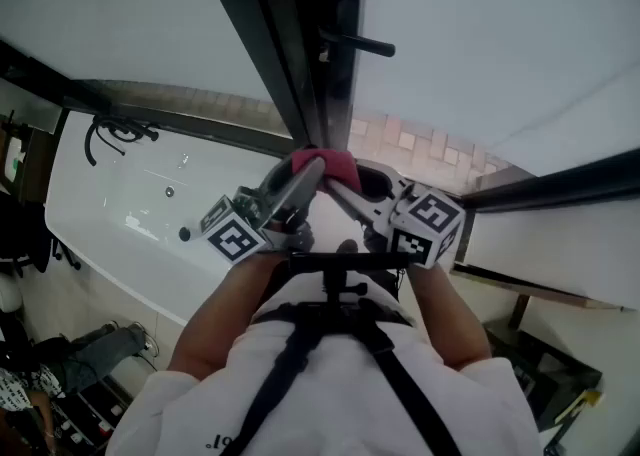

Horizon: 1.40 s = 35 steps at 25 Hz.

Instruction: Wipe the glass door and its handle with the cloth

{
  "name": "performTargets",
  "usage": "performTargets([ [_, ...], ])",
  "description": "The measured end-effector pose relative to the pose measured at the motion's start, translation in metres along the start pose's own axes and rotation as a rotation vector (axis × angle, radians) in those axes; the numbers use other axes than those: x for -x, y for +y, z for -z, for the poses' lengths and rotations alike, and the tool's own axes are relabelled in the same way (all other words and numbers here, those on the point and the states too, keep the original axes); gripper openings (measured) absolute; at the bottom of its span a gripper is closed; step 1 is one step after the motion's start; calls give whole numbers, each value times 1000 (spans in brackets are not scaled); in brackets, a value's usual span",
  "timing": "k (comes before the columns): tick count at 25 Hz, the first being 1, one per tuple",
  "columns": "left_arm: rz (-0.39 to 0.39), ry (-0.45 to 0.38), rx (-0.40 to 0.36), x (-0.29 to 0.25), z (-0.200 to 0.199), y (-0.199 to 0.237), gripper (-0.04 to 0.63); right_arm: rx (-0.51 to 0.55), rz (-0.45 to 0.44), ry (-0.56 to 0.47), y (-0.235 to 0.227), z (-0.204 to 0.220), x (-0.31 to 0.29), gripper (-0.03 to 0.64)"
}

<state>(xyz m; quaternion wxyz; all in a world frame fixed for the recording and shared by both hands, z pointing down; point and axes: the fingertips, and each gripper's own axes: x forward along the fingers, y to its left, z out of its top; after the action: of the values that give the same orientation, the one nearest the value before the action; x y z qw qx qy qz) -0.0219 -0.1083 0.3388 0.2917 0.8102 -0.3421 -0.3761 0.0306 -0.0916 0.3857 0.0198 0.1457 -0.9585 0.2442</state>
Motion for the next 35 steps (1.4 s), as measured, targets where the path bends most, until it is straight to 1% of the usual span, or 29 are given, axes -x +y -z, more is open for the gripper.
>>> performTargets([
  [3, -8, -13, -3, 7, -5, -3, 133, 39, 36, 12, 2, -4, 4, 146],
  [6, -13, -37, 10, 16, -13, -3, 133, 83, 102, -4, 0, -17, 10, 146],
  [11, -2, -42, 21, 23, -30, 0, 133, 173, 235, -68, -12, -64, 19, 143],
  [14, 4, -5, 15, 25, -35, 2, 112, 261, 320, -109, -15, -98, 22, 143],
  [16, -10, 34, -22, 27, -39, 4, 112, 320, 373, -138, -15, -122, 22, 144],
  [18, -31, 69, -75, 31, -42, 5, 73, 378, 425, -163, -15, -143, 20, 143],
  [20, -52, 99, -133, 36, -45, 5, 65, 433, 477, -188, -15, -165, 19, 144],
  [21, -62, 112, -162, 38, -47, 6, 17, 459, 499, -205, -14, -176, 18, 144],
  [23, -69, 128, -210, 40, -51, 5, 13, 508, 538, -243, -14, -201, 14, 144],
  [24, -67, 133, -228, 41, -54, 5, 3, 530, 559, -264, -15, -213, 13, 144],
  [26, -58, 143, -254, 41, -58, 5, 3, 564, 599, -314, -17, -238, 12, 144],
  [28, -53, 153, -266, 44, -61, 5, 3, 577, 637, -373, -19, -261, 14, 144],
  [32, -68, 156, -268, 55, -67, 8, 3, 564, 718, -492, -22, -302, 30, 144],
  [34, -78, 152, -268, 58, -71, 11, 3, 524, 742, -586, -25, -325, 46, 144],
  [35, -81, 152, -268, 58, -72, 12, 3, 491, 741, -643, -26, -338, 56, 144],
])
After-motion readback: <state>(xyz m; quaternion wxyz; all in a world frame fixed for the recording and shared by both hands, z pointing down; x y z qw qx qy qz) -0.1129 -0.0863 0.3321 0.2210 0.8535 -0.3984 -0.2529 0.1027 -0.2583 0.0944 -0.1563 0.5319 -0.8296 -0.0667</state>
